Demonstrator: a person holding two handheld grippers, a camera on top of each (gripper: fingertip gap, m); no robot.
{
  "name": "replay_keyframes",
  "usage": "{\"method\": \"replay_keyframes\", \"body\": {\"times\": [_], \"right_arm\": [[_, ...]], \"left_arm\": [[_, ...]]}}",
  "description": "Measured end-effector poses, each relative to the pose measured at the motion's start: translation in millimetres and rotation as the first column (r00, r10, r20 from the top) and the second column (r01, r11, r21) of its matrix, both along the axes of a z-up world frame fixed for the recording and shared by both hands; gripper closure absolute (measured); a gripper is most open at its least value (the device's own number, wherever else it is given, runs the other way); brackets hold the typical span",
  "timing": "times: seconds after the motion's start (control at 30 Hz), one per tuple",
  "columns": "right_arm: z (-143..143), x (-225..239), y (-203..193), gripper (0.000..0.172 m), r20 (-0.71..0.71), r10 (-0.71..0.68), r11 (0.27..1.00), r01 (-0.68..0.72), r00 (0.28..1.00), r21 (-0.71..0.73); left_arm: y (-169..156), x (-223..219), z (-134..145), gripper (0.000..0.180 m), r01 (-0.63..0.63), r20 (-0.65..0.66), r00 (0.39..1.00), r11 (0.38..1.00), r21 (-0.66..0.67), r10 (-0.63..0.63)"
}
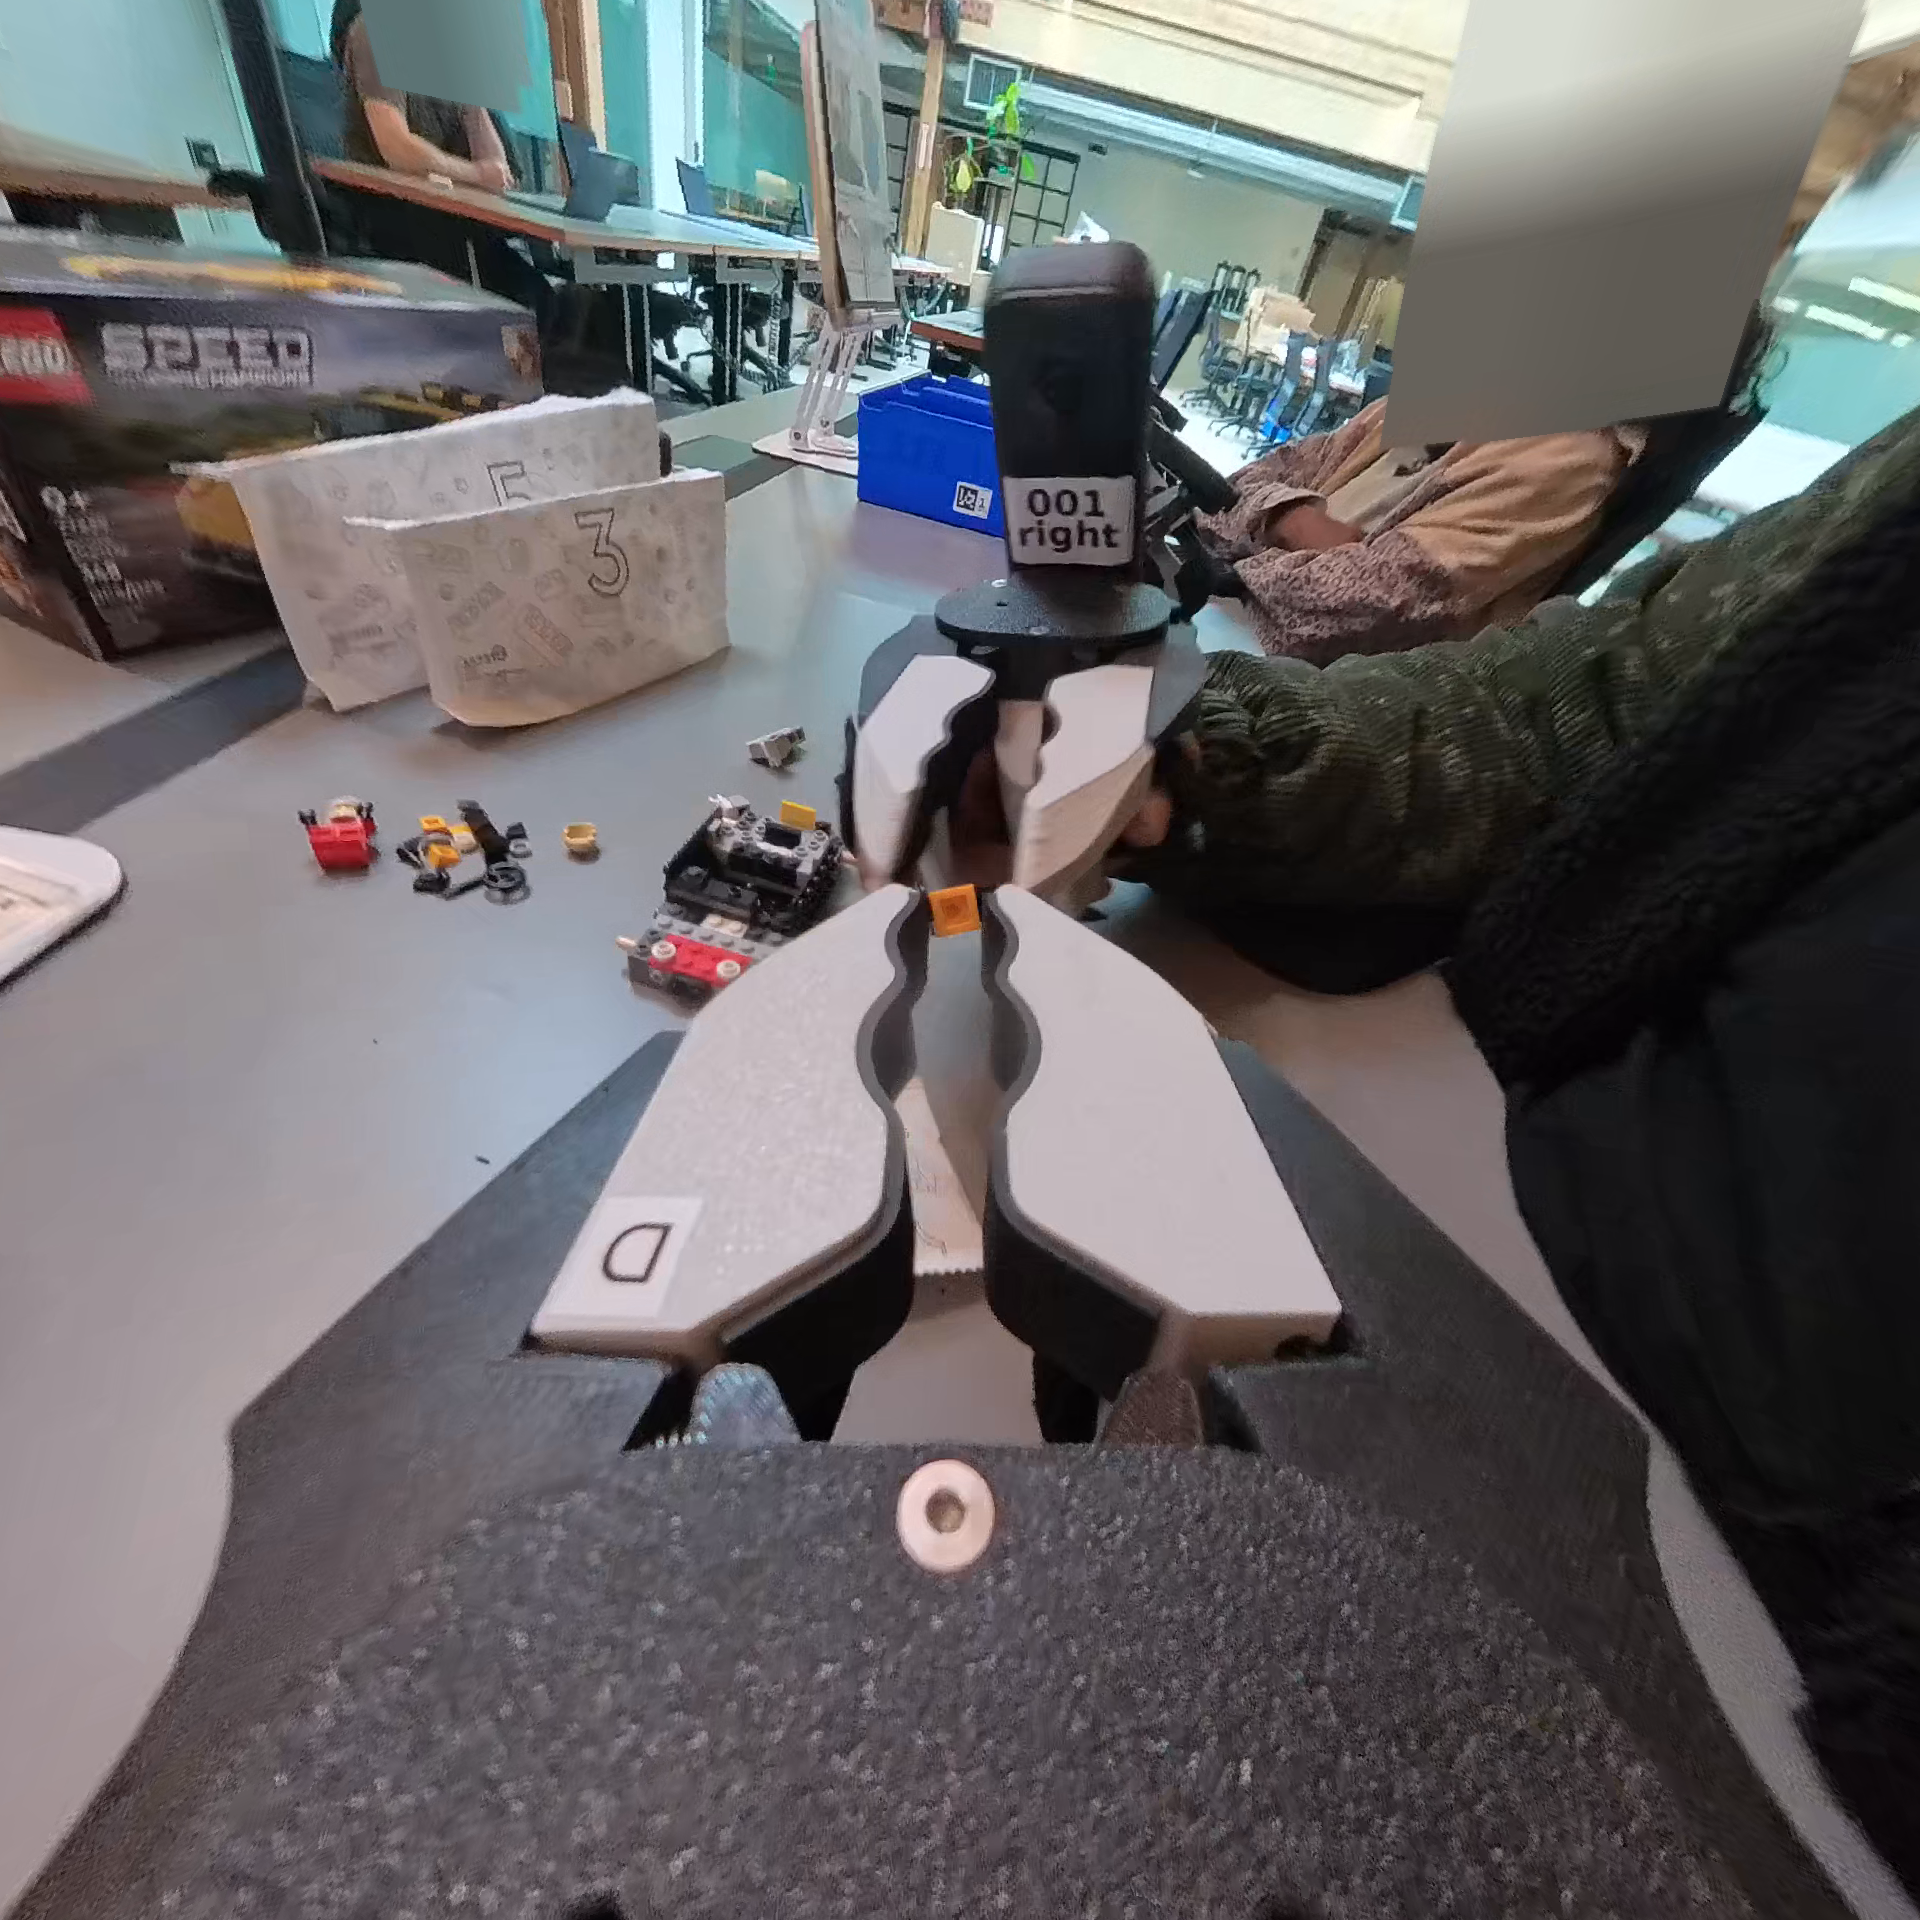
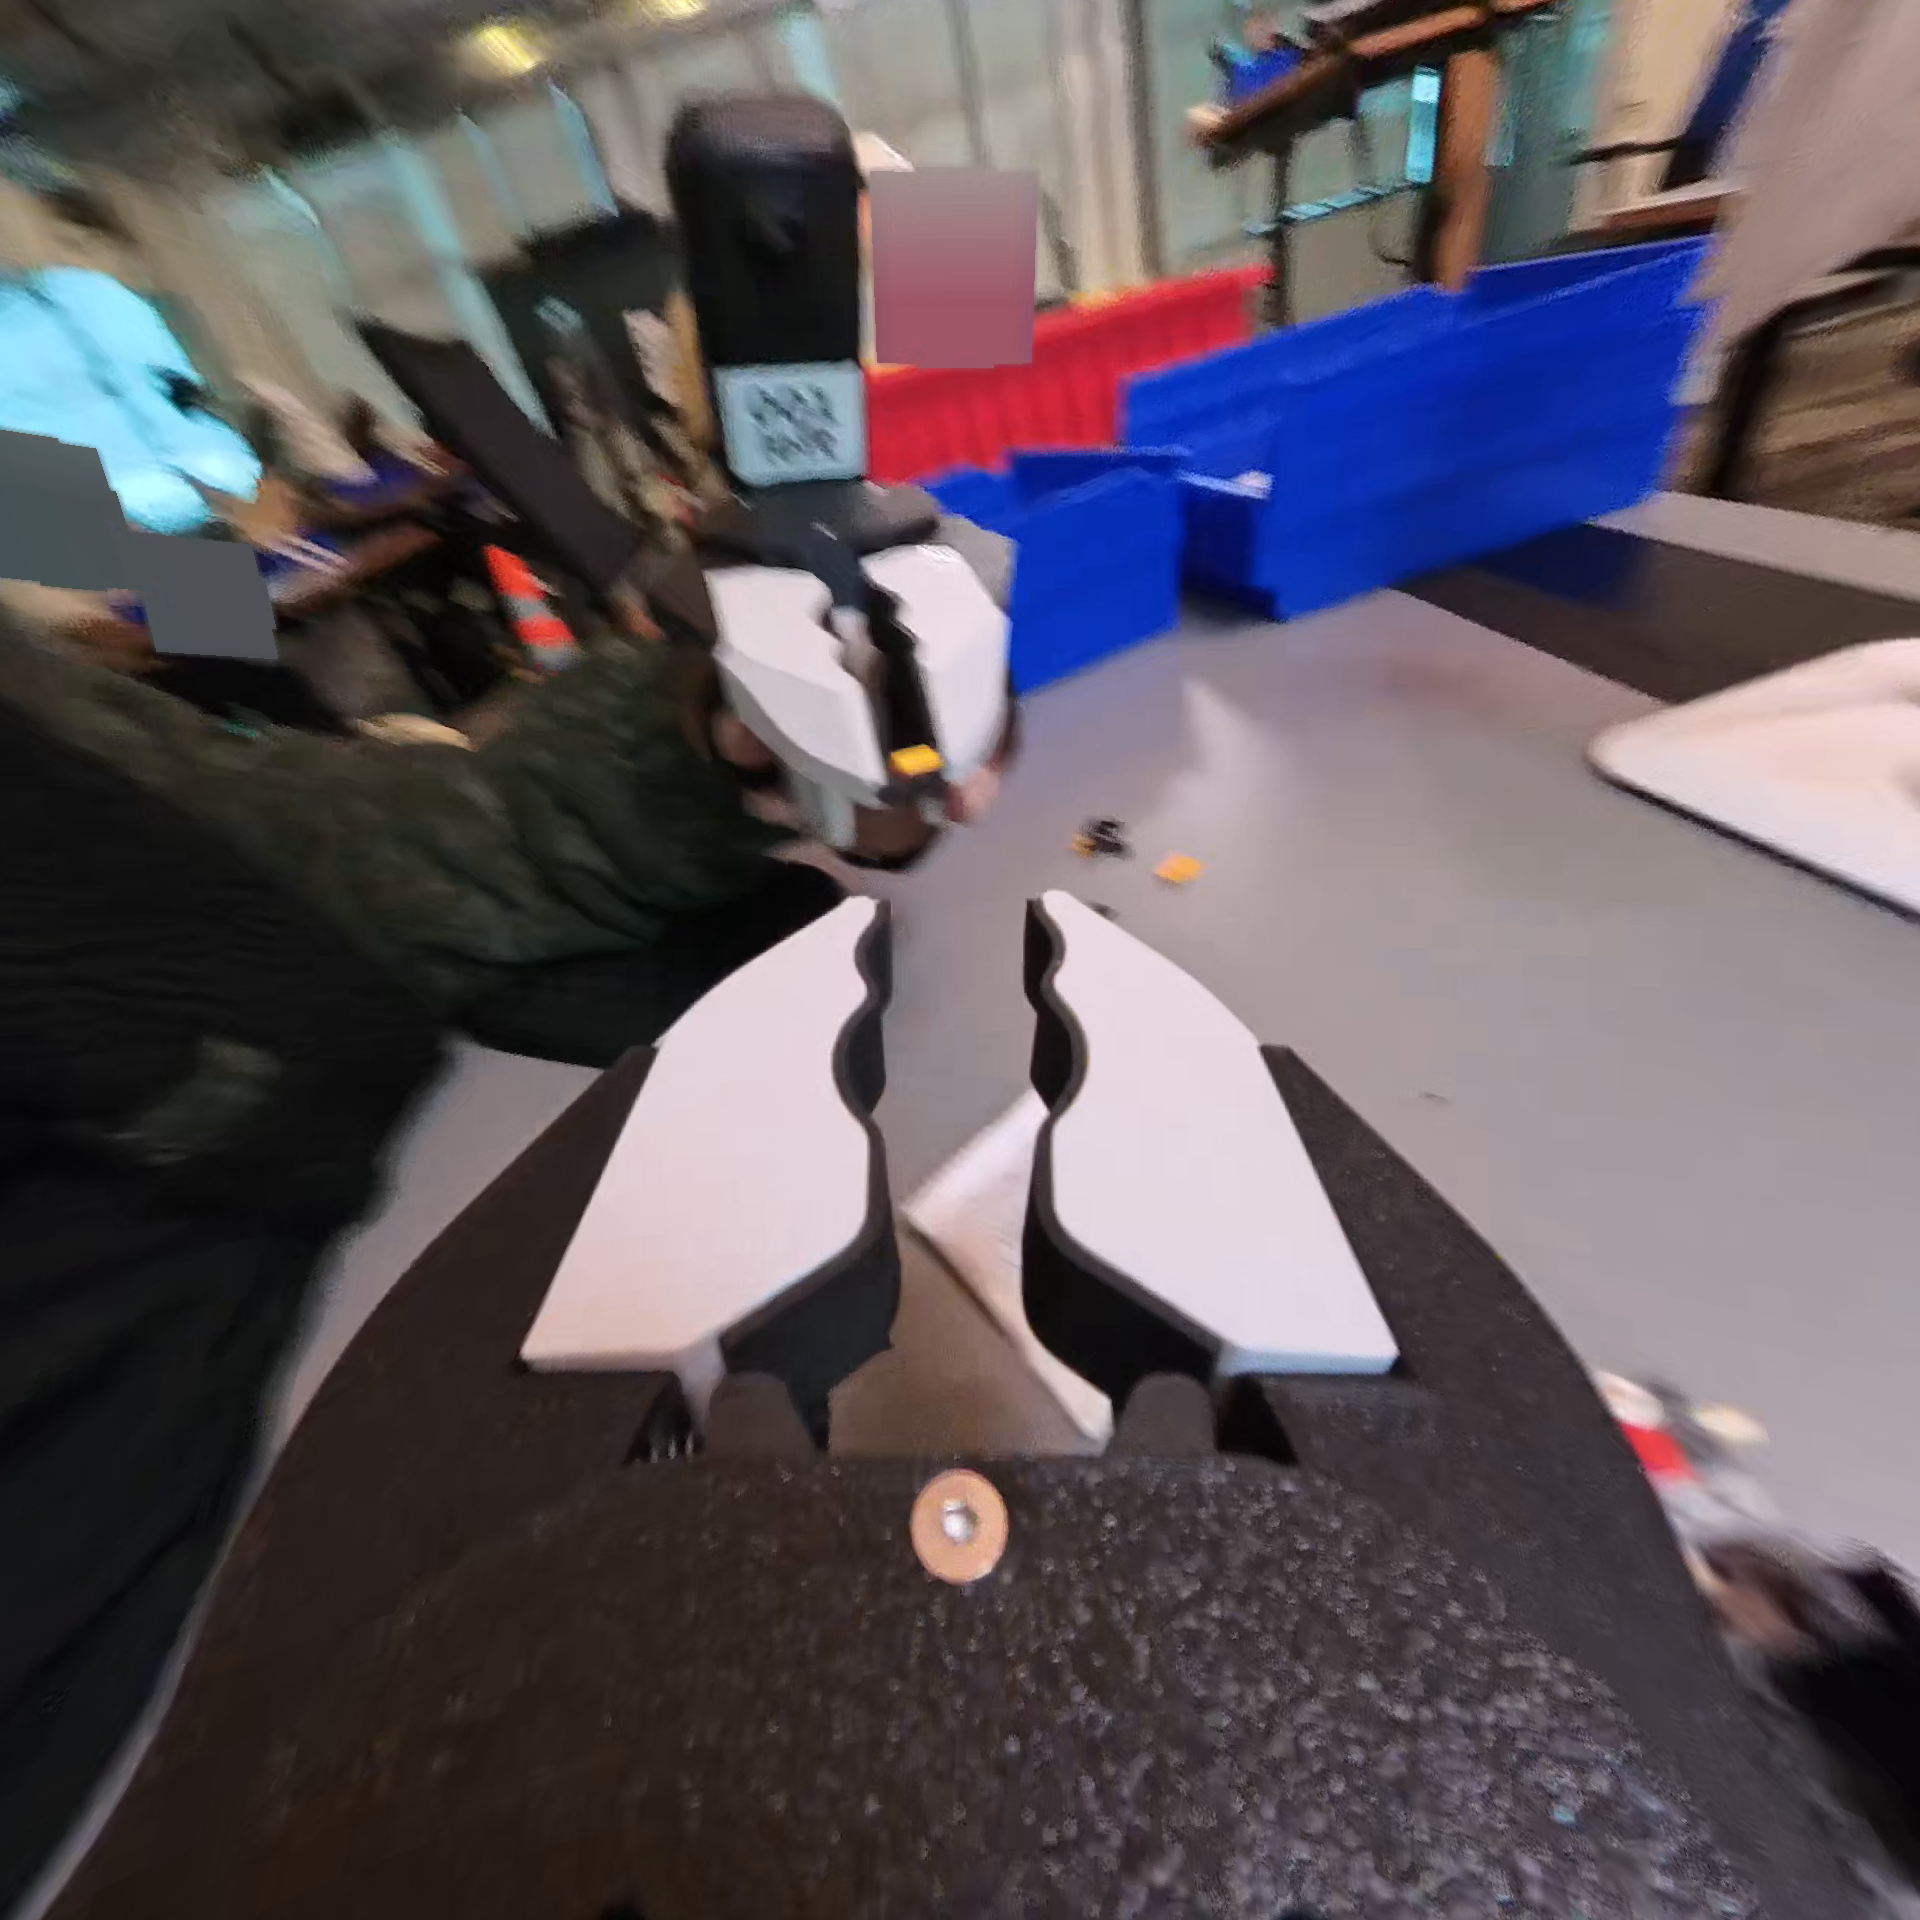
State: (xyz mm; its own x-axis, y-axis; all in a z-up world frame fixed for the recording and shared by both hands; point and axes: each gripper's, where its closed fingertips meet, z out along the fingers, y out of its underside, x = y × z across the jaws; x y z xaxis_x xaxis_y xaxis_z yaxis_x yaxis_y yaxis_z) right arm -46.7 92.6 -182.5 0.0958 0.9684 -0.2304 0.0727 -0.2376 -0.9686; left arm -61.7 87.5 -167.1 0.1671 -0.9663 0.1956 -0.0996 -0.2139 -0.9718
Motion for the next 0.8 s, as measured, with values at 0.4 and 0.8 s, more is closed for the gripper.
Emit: {"method": "replay_keyframes", "body": {"times": [0.4,0.8], "right_arm": [[19,-7,-14,0.156,-0.236,0.092,0.918,-0.174,0.967,-0.357],[22,-5,-20,0.171,-0.254,0.136,0.918,-0.218,0.958,-0.332]], "left_arm": [[-4,16,3,0.172,-0.082,-0.163,0.972,0.897,0.434,0.168],[-13,18,14,0.17,-0.073,-0.128,0.98,0.873,0.483,0.153]]}}
